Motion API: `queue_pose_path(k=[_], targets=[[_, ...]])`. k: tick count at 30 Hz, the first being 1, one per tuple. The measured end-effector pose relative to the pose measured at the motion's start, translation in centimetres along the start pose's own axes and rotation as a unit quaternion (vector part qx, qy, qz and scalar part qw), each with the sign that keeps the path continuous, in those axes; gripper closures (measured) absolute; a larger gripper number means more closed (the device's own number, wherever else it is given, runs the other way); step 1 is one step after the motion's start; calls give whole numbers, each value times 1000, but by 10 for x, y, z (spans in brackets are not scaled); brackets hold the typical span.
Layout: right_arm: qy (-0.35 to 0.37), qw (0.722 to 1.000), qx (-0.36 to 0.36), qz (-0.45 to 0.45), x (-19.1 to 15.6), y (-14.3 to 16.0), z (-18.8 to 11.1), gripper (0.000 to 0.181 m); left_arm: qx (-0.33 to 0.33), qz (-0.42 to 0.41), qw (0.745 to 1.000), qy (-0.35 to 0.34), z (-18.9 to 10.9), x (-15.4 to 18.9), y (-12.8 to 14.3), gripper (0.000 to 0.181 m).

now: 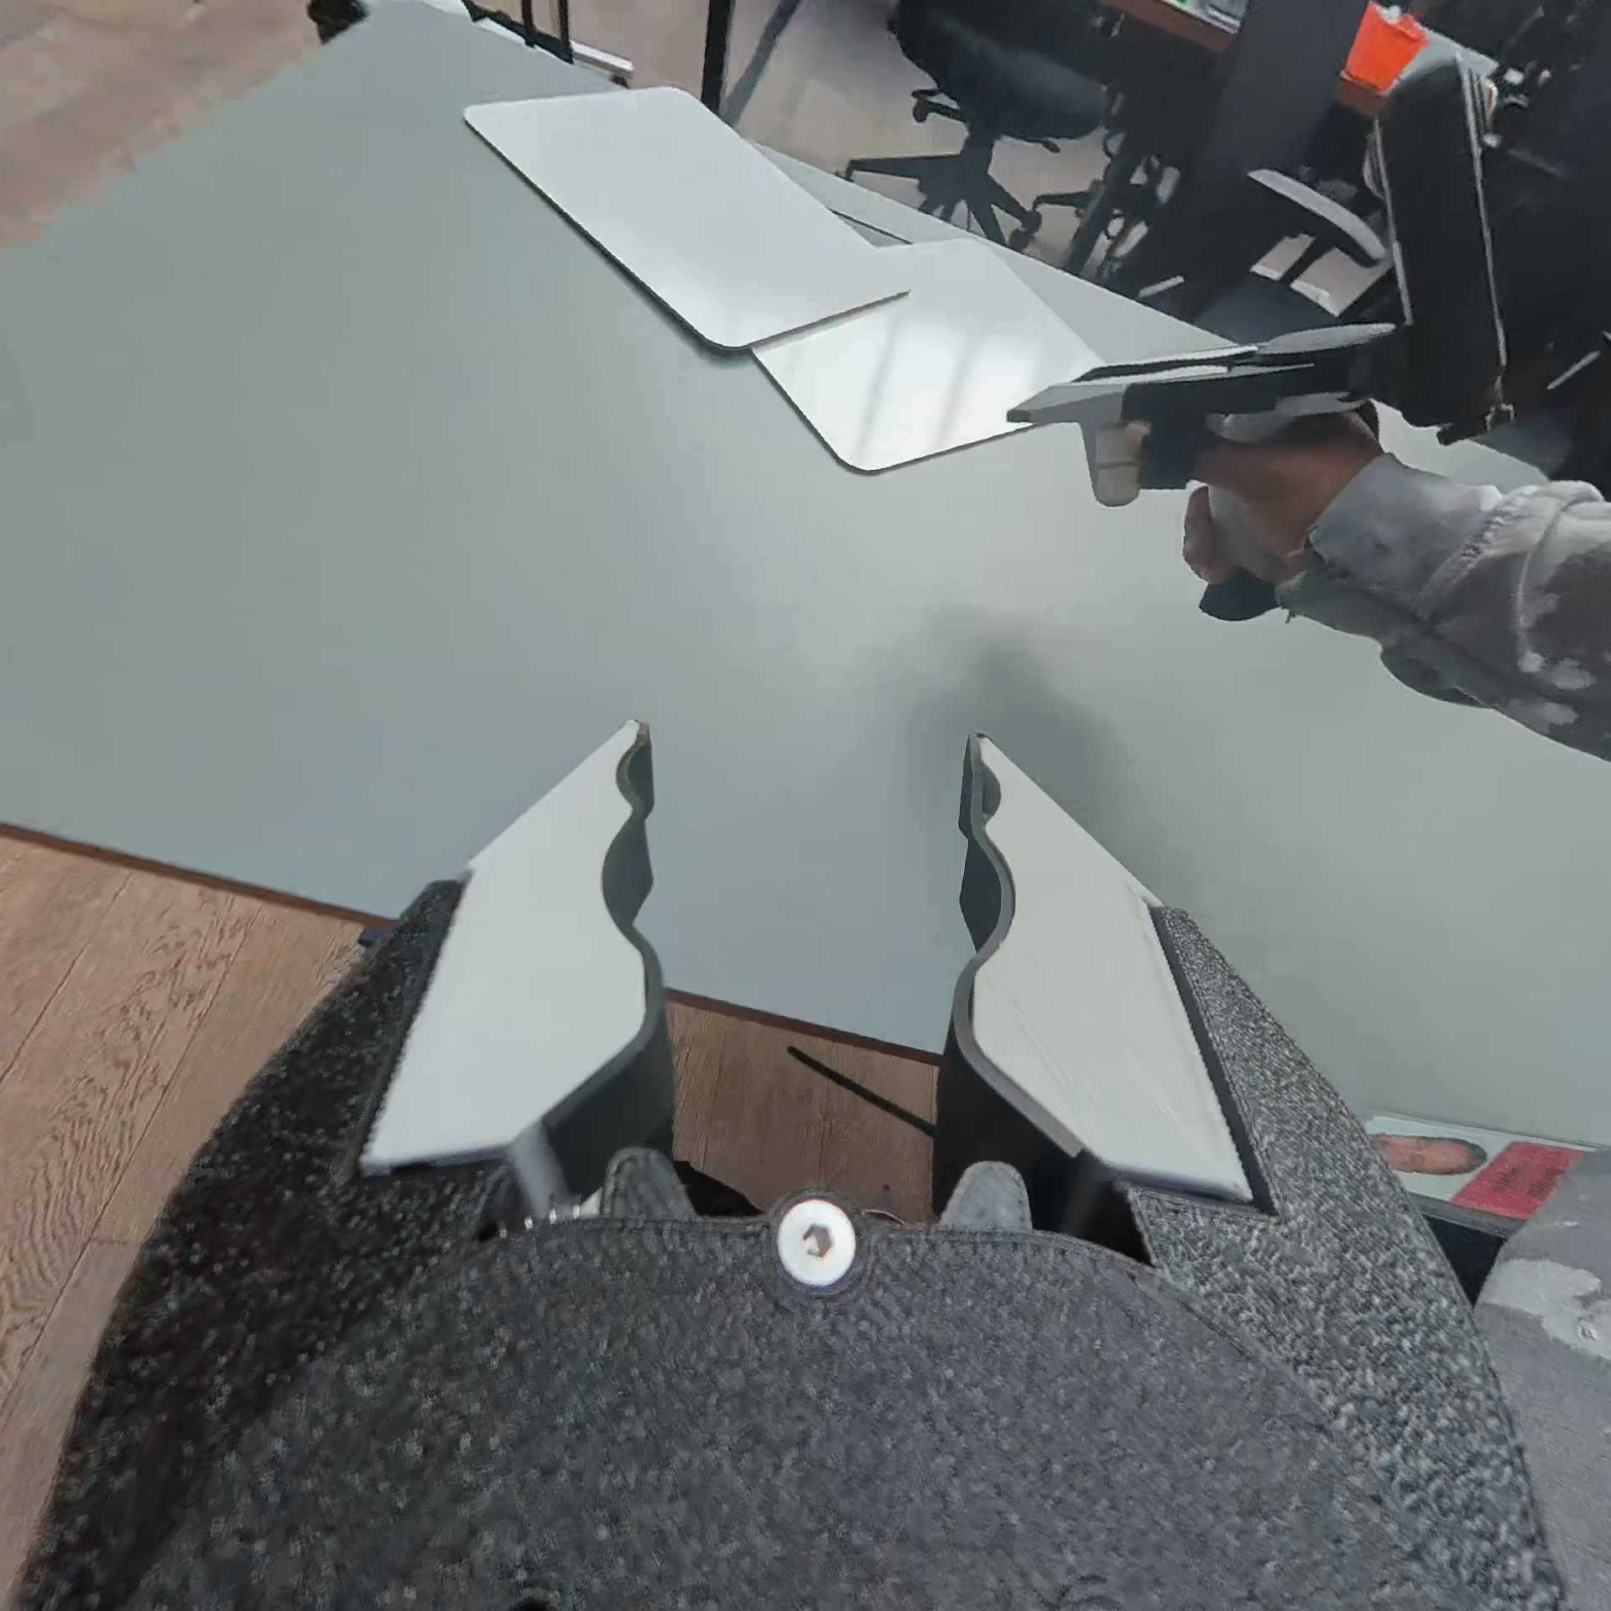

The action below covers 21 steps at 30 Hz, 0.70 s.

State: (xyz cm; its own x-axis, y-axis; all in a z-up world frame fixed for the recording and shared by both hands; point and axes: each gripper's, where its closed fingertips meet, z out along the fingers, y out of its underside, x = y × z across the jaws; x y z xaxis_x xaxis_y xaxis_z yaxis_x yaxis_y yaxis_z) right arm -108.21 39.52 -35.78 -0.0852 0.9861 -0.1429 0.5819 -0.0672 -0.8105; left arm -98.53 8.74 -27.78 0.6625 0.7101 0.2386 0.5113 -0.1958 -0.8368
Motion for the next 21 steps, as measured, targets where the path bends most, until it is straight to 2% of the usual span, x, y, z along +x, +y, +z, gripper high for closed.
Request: queue_pose_path(k=[5,8,10,11,16,19,21], targets=[[71,996,-32,35,43,-27,102,121,-62,70,989,112,129,-52,-41,114],[106,991,-71,38,55,-22,138,121,-88,117,976,163,212,-72,-73,115],[114,986,-114,42,55,-8,152,120,-97,143,967,190,266,-78,-95,114],[119,983,-136,45,53,1,154,118,-100,157,962,199,294,-79,-104,114],[150,978,-136,48,41,12,143,122,-122,216,942,226,415,-74,-132,110],[154,975,-150,54,25,25,130,122,-141,246,930,232,465,-66,-130,109],[157,974,-153,59,13,36,117,122,-159,262,923,232,486,-63,-122,107]])
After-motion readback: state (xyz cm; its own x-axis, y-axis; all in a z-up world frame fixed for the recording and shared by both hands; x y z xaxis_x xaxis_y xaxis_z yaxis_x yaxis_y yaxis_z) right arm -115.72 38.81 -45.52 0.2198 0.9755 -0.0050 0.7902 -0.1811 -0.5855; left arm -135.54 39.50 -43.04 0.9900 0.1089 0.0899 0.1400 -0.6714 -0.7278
